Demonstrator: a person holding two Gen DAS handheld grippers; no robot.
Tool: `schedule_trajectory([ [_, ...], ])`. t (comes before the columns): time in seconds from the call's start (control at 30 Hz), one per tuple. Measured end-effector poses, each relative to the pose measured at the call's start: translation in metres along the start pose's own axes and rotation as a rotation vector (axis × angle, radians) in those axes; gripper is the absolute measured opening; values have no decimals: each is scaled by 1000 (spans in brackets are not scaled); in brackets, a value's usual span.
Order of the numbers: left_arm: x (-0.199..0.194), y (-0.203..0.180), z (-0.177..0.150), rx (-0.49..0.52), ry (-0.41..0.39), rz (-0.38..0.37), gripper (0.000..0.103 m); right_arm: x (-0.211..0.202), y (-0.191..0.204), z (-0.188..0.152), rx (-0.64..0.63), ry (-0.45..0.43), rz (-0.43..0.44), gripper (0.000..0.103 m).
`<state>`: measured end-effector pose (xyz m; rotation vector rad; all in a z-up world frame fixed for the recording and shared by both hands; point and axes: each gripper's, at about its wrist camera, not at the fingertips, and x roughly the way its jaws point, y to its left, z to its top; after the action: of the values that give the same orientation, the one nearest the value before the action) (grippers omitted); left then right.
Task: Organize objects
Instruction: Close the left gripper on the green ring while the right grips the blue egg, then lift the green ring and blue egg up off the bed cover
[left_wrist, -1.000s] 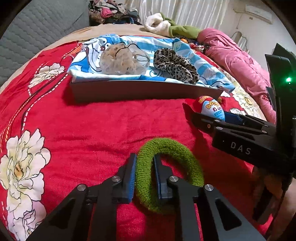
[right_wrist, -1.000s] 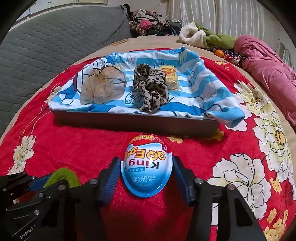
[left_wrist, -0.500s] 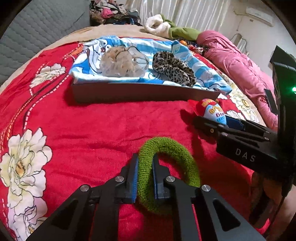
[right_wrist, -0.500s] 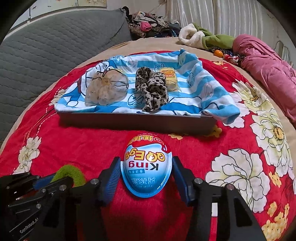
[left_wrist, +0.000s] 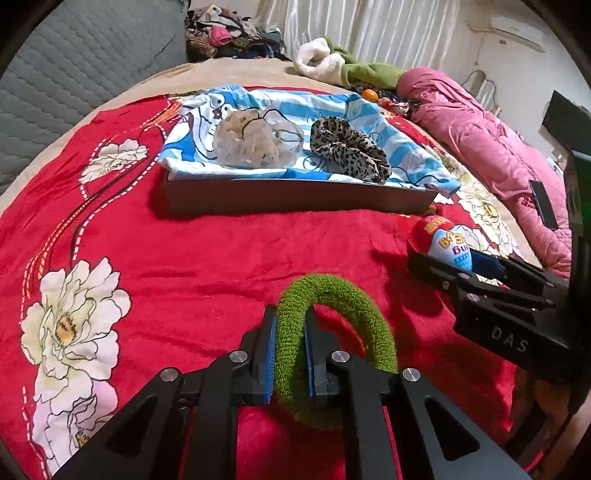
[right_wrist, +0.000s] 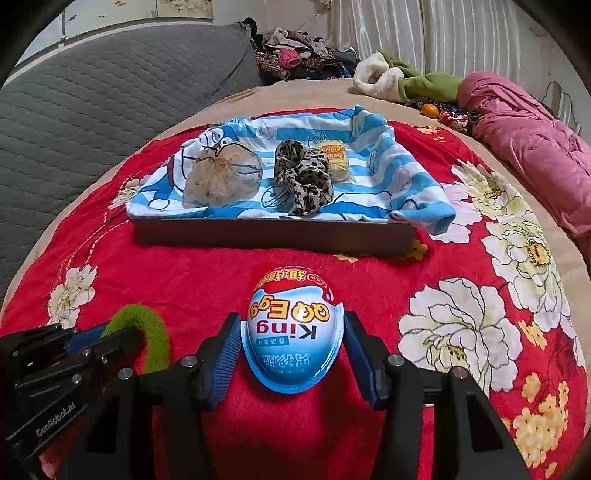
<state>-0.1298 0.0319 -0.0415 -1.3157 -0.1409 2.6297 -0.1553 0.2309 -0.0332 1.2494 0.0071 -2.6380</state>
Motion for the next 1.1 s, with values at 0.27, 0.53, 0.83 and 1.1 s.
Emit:
schedule_trajectory([
  [0.27, -13, 0, -5, -3, -16, 8, 13, -16, 8, -13, -2, -4, 0, 55],
  [0.53, -35, -1, -10, -3, -48, 24, 13, -41, 15, -22, -10, -26, -2, 55],
  [0.83, -59, 0, -16, -7, -82, 41, 13, -74, 22, -28, -18, -72, -12, 55],
  [1.1, -79, -2, -18, -12, -105, 45, 13, -103, 29, -30, -28, -111, -15, 55],
])
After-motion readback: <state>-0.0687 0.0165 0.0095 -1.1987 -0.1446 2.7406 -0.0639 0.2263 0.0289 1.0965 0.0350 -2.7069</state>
